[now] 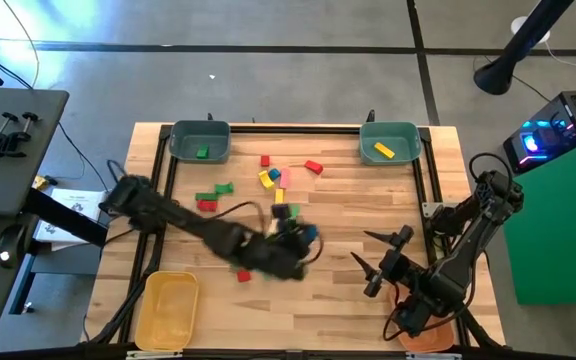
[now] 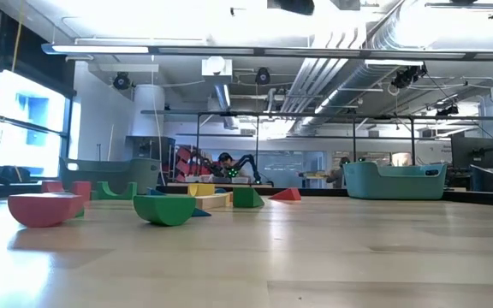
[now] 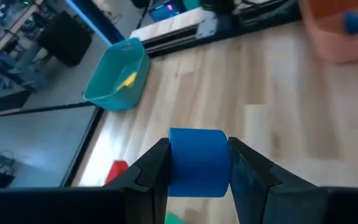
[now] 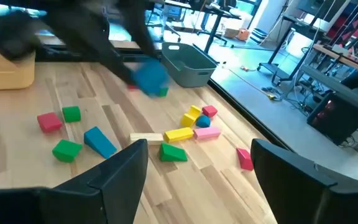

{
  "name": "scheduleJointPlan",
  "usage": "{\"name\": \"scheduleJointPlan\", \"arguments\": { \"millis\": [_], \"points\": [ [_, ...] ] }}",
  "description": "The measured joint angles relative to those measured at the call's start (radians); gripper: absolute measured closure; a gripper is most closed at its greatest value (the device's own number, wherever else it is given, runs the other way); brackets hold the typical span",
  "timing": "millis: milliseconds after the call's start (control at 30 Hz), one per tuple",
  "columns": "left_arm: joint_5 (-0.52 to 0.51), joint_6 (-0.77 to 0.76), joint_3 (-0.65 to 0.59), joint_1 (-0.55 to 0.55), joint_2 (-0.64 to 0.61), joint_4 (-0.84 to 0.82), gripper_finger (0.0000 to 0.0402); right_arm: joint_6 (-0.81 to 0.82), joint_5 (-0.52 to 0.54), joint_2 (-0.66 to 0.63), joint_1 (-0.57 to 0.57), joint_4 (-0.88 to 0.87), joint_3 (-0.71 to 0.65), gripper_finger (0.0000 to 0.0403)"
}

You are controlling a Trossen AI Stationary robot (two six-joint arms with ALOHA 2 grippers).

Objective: Sort blocks by size
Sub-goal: Put the bottom blue half-circle block into the yellow bin

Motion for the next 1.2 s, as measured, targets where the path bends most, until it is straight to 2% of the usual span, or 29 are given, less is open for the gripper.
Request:
{"name": "scheduleJointPlan", "arguments": {
  "millis": [100,233,333,467,667,800,967,1200],
  "points": [
    [-0.004,-0.110,0.000,-0.094,-0.036,-0.130,0.0290,0.000,0.006,0.000,-0.001,0.007,0.000,0.0121],
    [0.037,-0.339,-0.001,-0.225,-0.084,-0.369,0.0290,0.000,0.049,0.015,-0.021,0.010,0.000,0.0121],
    [0.140,-0.617,-0.001,-0.325,-0.098,-0.540,0.0290,-0.020,0.064,0.026,-0.056,0.004,0.000,0.0121],
    [0.229,-1.050,-0.001,-0.453,-0.094,-0.673,0.0290,-0.071,0.063,0.037,-0.105,0.003,0.000,0.0121],
    [0.284,-1.566,-0.002,-0.614,-0.044,-0.801,0.0290,-0.160,0.059,0.038,-0.176,0.003,0.000,0.0121],
    [0.377,-1.863,-0.001,-0.686,0.014,-0.837,0.0290,-0.240,0.059,0.038,-0.219,0.003,0.000,0.0121],
    [0.526,-2.098,-0.047,-0.731,0.077,-0.817,0.0290,-0.331,0.059,0.038,-0.270,0.003,0.000,0.0121],
    [0.669,-2.200,-0.139,-0.735,0.120,-0.755,0.0290,-0.428,0.060,0.038,-0.337,0.003,0.000,0.0121]
  ]
}}
